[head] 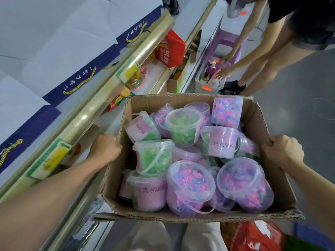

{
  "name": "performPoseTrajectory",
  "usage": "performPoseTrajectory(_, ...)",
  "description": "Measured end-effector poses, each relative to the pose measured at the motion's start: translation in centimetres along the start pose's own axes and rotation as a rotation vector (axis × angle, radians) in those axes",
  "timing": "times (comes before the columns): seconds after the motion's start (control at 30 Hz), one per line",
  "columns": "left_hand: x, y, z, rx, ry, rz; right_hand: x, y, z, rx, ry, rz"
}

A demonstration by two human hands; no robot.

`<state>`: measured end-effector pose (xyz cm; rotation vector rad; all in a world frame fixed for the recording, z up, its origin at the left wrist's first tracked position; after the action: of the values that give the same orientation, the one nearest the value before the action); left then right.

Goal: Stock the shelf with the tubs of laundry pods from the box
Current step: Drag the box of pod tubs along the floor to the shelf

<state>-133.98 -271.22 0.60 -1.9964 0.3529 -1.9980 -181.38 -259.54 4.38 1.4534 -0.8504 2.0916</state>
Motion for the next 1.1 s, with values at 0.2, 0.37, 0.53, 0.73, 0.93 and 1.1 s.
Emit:
performPoseTrajectory(0.2,-0.1,-1.5,-3.2,0.224,-0.082,0.01,0.4,9.6,3.1,0.167,-0.039,0.075)
performPoseTrajectory(0.37,-1.4,-3.5,-5.5,0.342,-0.065,-0.01,1.0,15.3,6.7,0.336,-0.129,0.115)
performPoseTrajectory(0.53,-2.4,-5.3,-6.6,0.457,-0.111,0.007,0.9,18.4,10.5,0.492,-0.172,0.143)
performPoseTrajectory(0.73,-4.1,-6.3,-5.6,0.57,-0.244,-0.026,-0.5,19.7,13.8,0.614,-0.288,0.168)
performPoseTrajectory(0.93,-5.9,-8.2,-6.5,0.653,-0.283,-0.04,-2.2,20.7,16.7,0.729,-0.33,0.192)
performPoseTrajectory(1.1,-7.5,-10.2,-9.1,0.823,-0.308,0.034,-4.2,22.1,18.7,0.844,-0.311,0.246)
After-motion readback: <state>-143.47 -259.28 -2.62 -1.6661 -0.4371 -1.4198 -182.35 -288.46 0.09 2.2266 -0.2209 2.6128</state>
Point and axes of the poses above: each hand's wrist, its own y-axis towards the middle knuckle, its own x-axis out of the back of the hand, z = x × y, the point moved 3 cm from there along y, towards the middle knuckle, and after that the axes turned 8 degrees about y, right-handed, at the moved point
